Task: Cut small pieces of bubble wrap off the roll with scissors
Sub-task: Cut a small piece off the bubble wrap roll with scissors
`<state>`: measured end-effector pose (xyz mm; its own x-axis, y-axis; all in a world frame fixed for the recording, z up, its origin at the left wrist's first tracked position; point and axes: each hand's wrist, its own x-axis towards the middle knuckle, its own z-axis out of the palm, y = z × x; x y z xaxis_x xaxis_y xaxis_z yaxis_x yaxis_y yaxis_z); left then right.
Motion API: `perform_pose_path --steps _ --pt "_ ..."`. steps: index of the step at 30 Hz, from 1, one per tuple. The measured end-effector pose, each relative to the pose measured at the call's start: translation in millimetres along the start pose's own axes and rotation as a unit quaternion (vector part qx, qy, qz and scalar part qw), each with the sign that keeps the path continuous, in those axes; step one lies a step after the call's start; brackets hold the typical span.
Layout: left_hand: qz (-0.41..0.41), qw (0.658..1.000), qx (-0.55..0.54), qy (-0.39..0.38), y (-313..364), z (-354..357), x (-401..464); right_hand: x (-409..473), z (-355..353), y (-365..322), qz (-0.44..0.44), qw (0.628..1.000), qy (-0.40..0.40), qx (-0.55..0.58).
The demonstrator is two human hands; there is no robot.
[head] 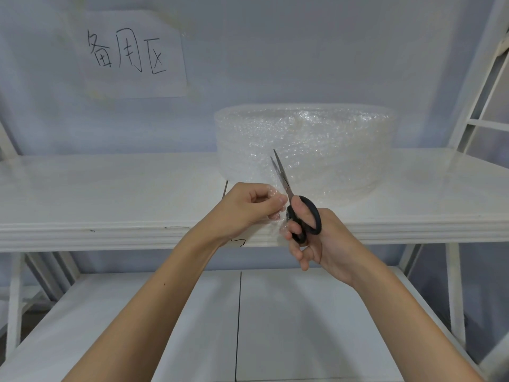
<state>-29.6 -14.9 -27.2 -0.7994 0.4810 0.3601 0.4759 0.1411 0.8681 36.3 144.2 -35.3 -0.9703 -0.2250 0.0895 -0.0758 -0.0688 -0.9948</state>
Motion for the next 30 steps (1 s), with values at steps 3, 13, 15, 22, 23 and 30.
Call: perform_pose_path --steps 3,13,15,22,23,30 --pt "-0.002 1.000 0.000 0.002 0 -1 0 1 2 1 -0.003 1.000 0.010 -0.006" --pt "-0.027 0.997 -0.064 0.013 6 -4 -2 0 1 5 -0.008 1.000 0.002 0.003" --pt "-0.062 0.991 -0.105 0.054 8 -5 1 -1 1 7 -0.004 1.000 0.006 0.004" --pt "-0.095 0.976 -0.158 0.120 8 -2 10 -3 3 13 0.009 1.000 0.016 0.010" --pt "-0.094 0.976 -0.152 0.122 8 -2 10 -3 3 13 0.011 1.000 0.017 0.011" --pt "-0.052 0.984 -0.111 0.130 3 1 10 -2 5 14 0.020 1.000 0.023 0.005"
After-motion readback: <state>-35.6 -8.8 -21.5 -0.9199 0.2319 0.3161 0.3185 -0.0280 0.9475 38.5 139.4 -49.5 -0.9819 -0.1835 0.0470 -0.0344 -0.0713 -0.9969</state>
